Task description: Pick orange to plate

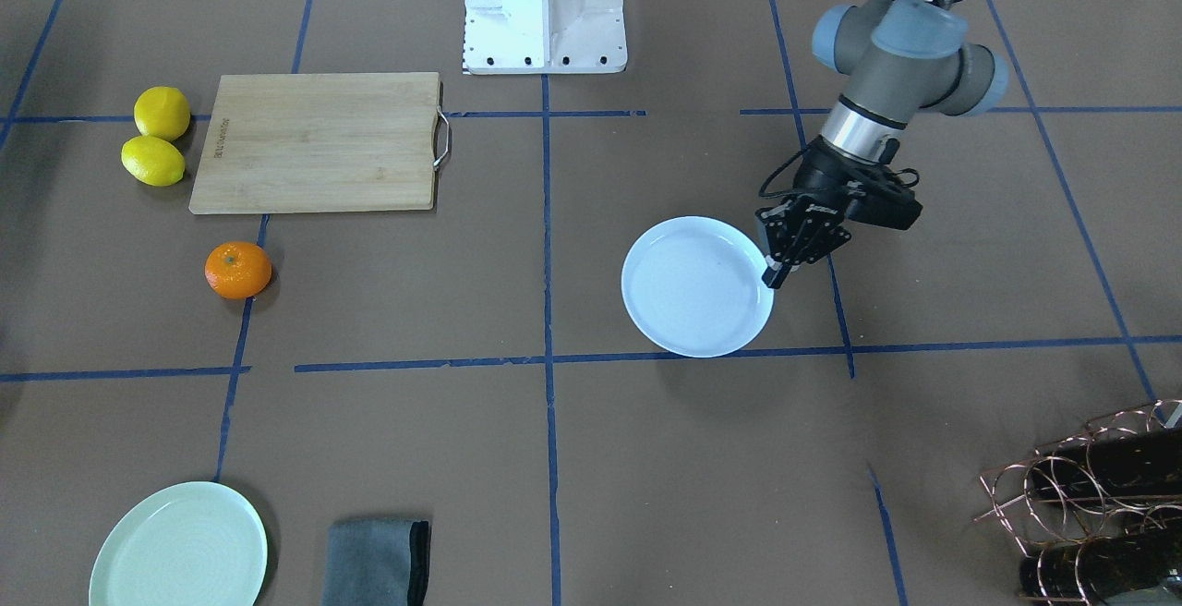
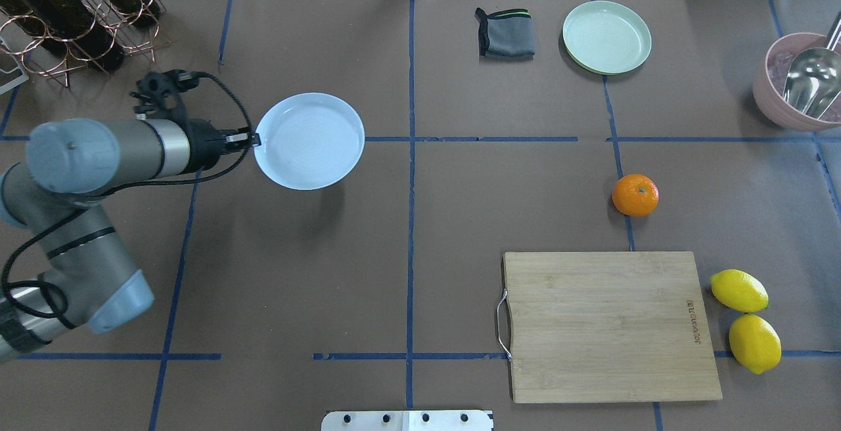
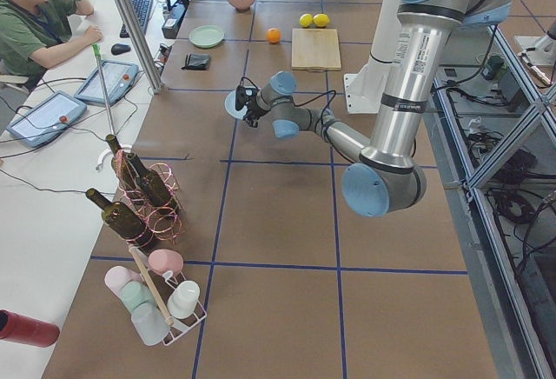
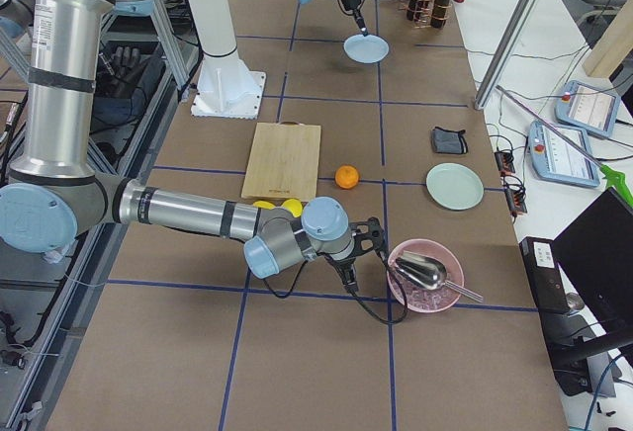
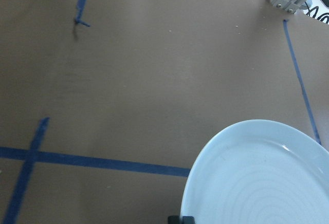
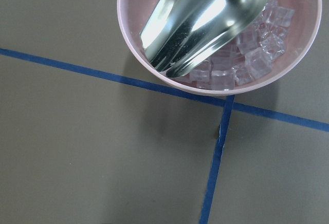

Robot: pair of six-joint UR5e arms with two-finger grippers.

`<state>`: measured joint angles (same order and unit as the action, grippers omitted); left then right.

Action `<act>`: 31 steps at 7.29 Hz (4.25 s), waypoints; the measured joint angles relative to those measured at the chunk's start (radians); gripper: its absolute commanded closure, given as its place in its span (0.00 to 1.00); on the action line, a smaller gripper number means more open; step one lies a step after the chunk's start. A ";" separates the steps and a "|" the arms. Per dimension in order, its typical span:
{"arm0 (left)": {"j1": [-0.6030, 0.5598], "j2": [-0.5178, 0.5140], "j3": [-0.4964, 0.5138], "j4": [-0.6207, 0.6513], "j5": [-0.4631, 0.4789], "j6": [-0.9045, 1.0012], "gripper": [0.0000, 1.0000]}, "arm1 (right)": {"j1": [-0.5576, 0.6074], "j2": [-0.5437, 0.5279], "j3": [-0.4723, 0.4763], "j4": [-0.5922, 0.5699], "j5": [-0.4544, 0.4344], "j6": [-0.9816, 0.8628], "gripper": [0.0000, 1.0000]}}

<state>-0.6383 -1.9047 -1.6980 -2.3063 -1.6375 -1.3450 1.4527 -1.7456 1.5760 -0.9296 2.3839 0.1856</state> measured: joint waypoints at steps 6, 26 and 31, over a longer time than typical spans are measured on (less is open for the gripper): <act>0.211 -0.202 0.102 0.123 0.156 -0.095 0.94 | 0.000 0.000 -0.012 0.000 0.000 0.000 0.00; -0.980 0.361 -0.051 0.925 -0.648 1.733 0.00 | -0.356 0.159 0.347 -0.344 -0.213 0.325 0.00; -1.003 0.377 -0.068 0.932 -0.669 1.755 0.00 | -0.618 0.284 0.277 -0.332 -0.425 0.637 0.00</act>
<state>-1.6413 -1.5275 -1.7664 -1.3739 -2.3067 0.4096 0.8344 -1.4616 1.8535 -1.2619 1.9587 0.8229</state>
